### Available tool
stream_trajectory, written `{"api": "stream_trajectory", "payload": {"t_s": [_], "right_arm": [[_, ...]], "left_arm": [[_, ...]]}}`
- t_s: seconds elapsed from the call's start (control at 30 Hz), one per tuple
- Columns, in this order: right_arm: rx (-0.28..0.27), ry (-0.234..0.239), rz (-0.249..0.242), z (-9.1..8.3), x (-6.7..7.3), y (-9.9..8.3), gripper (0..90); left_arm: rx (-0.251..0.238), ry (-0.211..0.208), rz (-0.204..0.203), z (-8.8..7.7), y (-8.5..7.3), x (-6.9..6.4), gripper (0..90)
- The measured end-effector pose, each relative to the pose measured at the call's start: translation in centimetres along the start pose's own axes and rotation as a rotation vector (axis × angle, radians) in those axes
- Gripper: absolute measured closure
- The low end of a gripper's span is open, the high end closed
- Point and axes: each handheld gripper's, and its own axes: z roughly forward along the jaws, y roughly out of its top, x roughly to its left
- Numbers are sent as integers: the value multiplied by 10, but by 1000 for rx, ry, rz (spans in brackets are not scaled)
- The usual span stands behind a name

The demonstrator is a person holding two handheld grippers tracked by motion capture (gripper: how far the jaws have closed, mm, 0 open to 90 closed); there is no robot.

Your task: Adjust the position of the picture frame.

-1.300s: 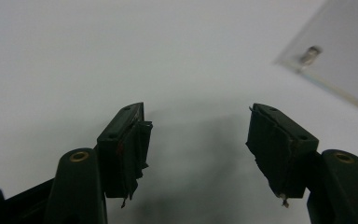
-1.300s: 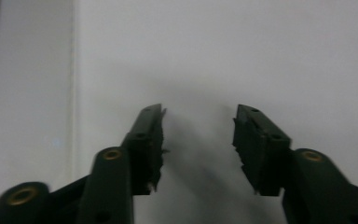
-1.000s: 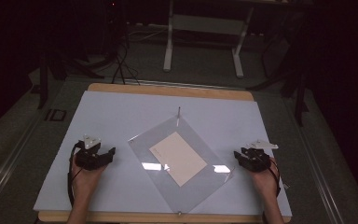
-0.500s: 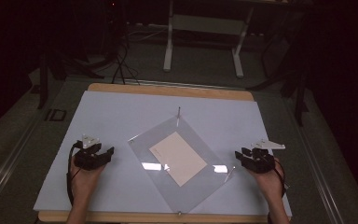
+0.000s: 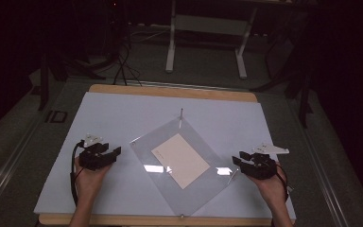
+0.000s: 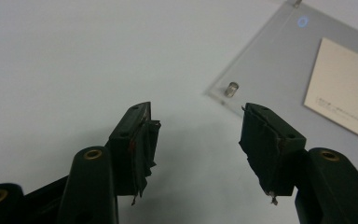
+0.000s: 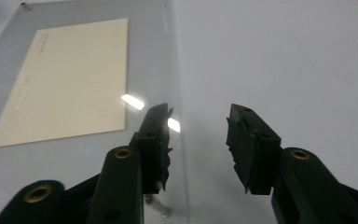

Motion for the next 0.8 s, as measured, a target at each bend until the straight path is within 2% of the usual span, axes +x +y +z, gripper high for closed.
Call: {"api": "stream_trajectory", "payload": {"t_s": [0.1, 0.2, 0.37, 0.43, 0.47, 0.63, 0.7, 0.8], "right_arm": [[6, 29, -9, -2, 4, 2, 536], [-7, 81, 11, -4, 6, 1, 529], [-6, 82, -2, -6, 9, -5, 517], [-7, 87, -4, -8, 10, -9, 515], [-7, 84, -4, -8, 11, -11, 518], [3, 77, -8, -7, 14, -18, 529], [18, 61, -31, -5, 17, -23, 543], [37, 44, -46, -2, 19, -27, 549]], "left_arm": [[8, -12, -2, 0, 4, -1, 439], [15, -20, 9, 1, 8, -2, 442], [20, -61, 39, 6, 15, -7, 450], [23, -59, 46, 7, 16, -9, 463], [24, -69, 65, 10, 18, -11, 476], [32, -69, 96, 14, 25, -17, 507], [30, -66, 115, 16, 30, -20, 501], [22, -63, 122, 18, 33, -21, 501]]}}
